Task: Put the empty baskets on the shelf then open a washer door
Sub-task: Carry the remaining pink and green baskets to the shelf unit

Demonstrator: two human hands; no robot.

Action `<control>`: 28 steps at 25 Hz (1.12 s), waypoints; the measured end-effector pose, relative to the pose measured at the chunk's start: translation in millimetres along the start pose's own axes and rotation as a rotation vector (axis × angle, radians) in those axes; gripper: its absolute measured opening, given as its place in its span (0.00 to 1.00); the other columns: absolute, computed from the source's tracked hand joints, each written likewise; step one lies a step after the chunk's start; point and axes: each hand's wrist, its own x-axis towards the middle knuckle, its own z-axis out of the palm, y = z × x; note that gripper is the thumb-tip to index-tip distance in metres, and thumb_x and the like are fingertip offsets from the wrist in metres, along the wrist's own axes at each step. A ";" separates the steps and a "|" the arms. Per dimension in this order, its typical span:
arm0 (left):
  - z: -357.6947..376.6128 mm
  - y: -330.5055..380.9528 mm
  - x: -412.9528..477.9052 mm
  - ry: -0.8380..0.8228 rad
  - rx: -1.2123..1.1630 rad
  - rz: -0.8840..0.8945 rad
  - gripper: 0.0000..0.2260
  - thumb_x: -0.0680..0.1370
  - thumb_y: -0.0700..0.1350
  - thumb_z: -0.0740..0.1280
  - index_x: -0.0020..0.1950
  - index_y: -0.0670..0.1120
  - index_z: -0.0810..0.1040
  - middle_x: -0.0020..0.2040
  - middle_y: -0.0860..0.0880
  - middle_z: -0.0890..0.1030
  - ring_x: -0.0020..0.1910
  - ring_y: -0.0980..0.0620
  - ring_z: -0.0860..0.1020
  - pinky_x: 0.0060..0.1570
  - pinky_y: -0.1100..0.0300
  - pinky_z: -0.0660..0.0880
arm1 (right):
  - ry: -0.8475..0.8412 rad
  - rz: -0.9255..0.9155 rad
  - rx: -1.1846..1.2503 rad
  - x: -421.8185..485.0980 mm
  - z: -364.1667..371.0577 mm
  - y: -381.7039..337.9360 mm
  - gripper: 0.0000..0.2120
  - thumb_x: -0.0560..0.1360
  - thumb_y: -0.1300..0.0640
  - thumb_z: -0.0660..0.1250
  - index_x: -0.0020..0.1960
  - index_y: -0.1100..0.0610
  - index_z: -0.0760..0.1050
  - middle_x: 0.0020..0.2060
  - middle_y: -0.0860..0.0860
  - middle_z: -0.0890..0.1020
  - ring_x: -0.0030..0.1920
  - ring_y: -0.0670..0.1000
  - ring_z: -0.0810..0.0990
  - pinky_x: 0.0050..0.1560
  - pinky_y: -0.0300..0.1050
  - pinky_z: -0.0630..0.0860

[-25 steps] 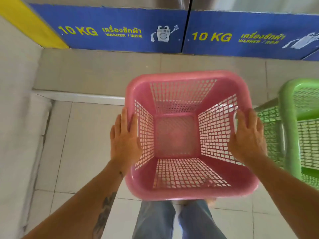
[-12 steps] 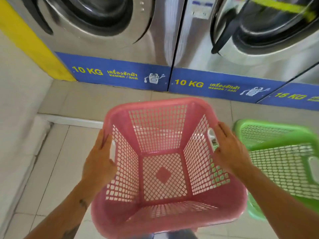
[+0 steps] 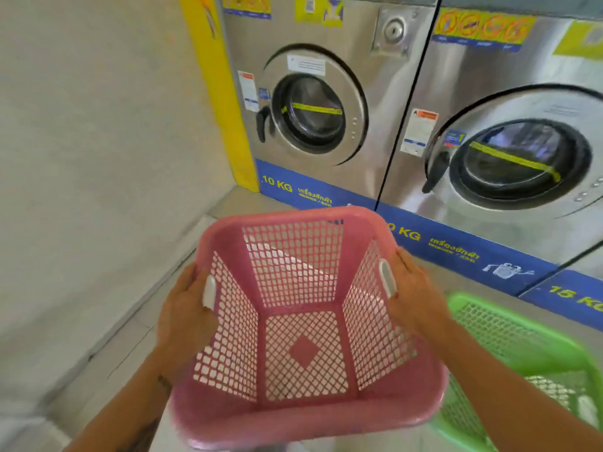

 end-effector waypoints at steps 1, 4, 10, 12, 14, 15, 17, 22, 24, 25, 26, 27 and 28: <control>-17.9 -8.7 -25.9 0.025 -0.005 -0.038 0.34 0.70 0.42 0.64 0.76 0.54 0.62 0.77 0.52 0.62 0.69 0.44 0.71 0.61 0.48 0.75 | -0.008 -0.057 0.011 -11.0 -7.9 -13.9 0.39 0.70 0.64 0.66 0.78 0.57 0.54 0.77 0.52 0.58 0.73 0.58 0.64 0.68 0.52 0.67; -62.3 -46.0 -97.7 0.082 0.013 -0.144 0.36 0.68 0.50 0.60 0.77 0.57 0.56 0.77 0.53 0.62 0.66 0.46 0.73 0.57 0.50 0.77 | -0.041 -0.246 0.011 -31.7 -17.6 -58.1 0.39 0.65 0.64 0.68 0.74 0.56 0.59 0.71 0.52 0.65 0.65 0.59 0.70 0.60 0.55 0.73; -133.6 -159.9 -264.6 0.265 0.041 -0.429 0.36 0.64 0.40 0.61 0.72 0.55 0.65 0.73 0.56 0.67 0.57 0.46 0.79 0.45 0.55 0.78 | -0.108 -0.613 -0.050 -103.8 17.5 -198.4 0.34 0.62 0.63 0.65 0.67 0.55 0.64 0.67 0.49 0.66 0.60 0.61 0.73 0.52 0.57 0.77; -155.5 -201.2 -334.2 0.338 0.024 -0.520 0.35 0.63 0.42 0.59 0.71 0.55 0.67 0.73 0.52 0.69 0.58 0.44 0.79 0.49 0.54 0.79 | -0.104 -0.762 -0.045 -150.4 34.5 -254.1 0.32 0.63 0.63 0.64 0.67 0.55 0.65 0.64 0.49 0.67 0.58 0.60 0.75 0.47 0.52 0.77; -178.1 -236.1 -407.6 0.409 0.064 -0.595 0.32 0.64 0.45 0.60 0.70 0.54 0.70 0.73 0.49 0.70 0.58 0.41 0.80 0.50 0.50 0.79 | -0.114 -0.869 -0.051 -207.1 49.8 -308.1 0.34 0.65 0.64 0.65 0.70 0.55 0.63 0.64 0.50 0.68 0.57 0.58 0.75 0.42 0.47 0.72; -191.3 -251.5 -443.8 0.431 0.081 -0.638 0.30 0.65 0.45 0.61 0.69 0.54 0.71 0.73 0.48 0.70 0.58 0.40 0.80 0.50 0.49 0.79 | -0.113 -0.919 -0.054 -237.3 57.5 -333.5 0.33 0.66 0.64 0.66 0.70 0.55 0.63 0.64 0.50 0.68 0.56 0.58 0.75 0.42 0.45 0.69; -220.2 -288.4 -523.8 0.463 0.123 -0.734 0.30 0.66 0.42 0.65 0.69 0.54 0.71 0.73 0.50 0.69 0.59 0.42 0.79 0.51 0.50 0.79 | -0.120 -1.007 -0.039 -306.5 77.0 -385.8 0.31 0.66 0.64 0.66 0.68 0.55 0.64 0.64 0.50 0.68 0.55 0.57 0.75 0.41 0.45 0.69; -290.3 -353.3 -693.4 0.560 0.224 -0.903 0.30 0.69 0.39 0.67 0.70 0.55 0.69 0.71 0.55 0.70 0.54 0.46 0.80 0.46 0.51 0.81 | -0.160 -1.218 -0.004 -454.5 114.6 -502.7 0.23 0.68 0.60 0.66 0.61 0.55 0.67 0.58 0.51 0.70 0.52 0.57 0.74 0.40 0.48 0.72; -313.2 -369.8 -746.7 0.610 0.216 -0.960 0.29 0.68 0.37 0.66 0.69 0.53 0.70 0.69 0.54 0.72 0.53 0.48 0.80 0.47 0.50 0.81 | -0.171 -1.306 0.027 -503.6 126.1 -547.3 0.21 0.68 0.59 0.67 0.61 0.55 0.68 0.57 0.51 0.71 0.51 0.57 0.75 0.40 0.47 0.71; -321.3 -380.4 -771.2 0.636 0.219 -0.993 0.29 0.69 0.37 0.67 0.69 0.51 0.71 0.69 0.53 0.73 0.55 0.47 0.80 0.50 0.48 0.81 | -0.174 -1.351 0.033 -526.2 132.3 -568.2 0.21 0.69 0.58 0.68 0.61 0.55 0.69 0.56 0.51 0.71 0.51 0.57 0.75 0.39 0.46 0.70; -329.4 -392.8 -797.5 0.672 0.227 -1.028 0.28 0.69 0.37 0.67 0.69 0.50 0.72 0.69 0.52 0.73 0.57 0.47 0.79 0.53 0.48 0.80 | -0.185 -1.396 0.035 -551.7 139.3 -592.2 0.22 0.70 0.58 0.68 0.62 0.55 0.69 0.56 0.51 0.72 0.51 0.56 0.75 0.40 0.45 0.68; -336.3 -404.4 -819.3 0.694 0.238 -1.065 0.29 0.68 0.37 0.67 0.69 0.48 0.73 0.69 0.52 0.73 0.59 0.46 0.78 0.55 0.49 0.79 | -0.196 -1.432 0.037 -572.9 146.8 -614.0 0.23 0.69 0.59 0.68 0.64 0.55 0.69 0.56 0.51 0.72 0.51 0.57 0.76 0.40 0.44 0.67; -342.0 -415.2 -838.1 0.710 0.254 -1.101 0.29 0.67 0.36 0.67 0.68 0.48 0.74 0.69 0.52 0.73 0.60 0.46 0.78 0.54 0.51 0.78 | -0.211 -1.461 0.032 -593.0 152.8 -634.0 0.25 0.68 0.60 0.68 0.65 0.55 0.68 0.56 0.52 0.72 0.51 0.57 0.76 0.40 0.44 0.67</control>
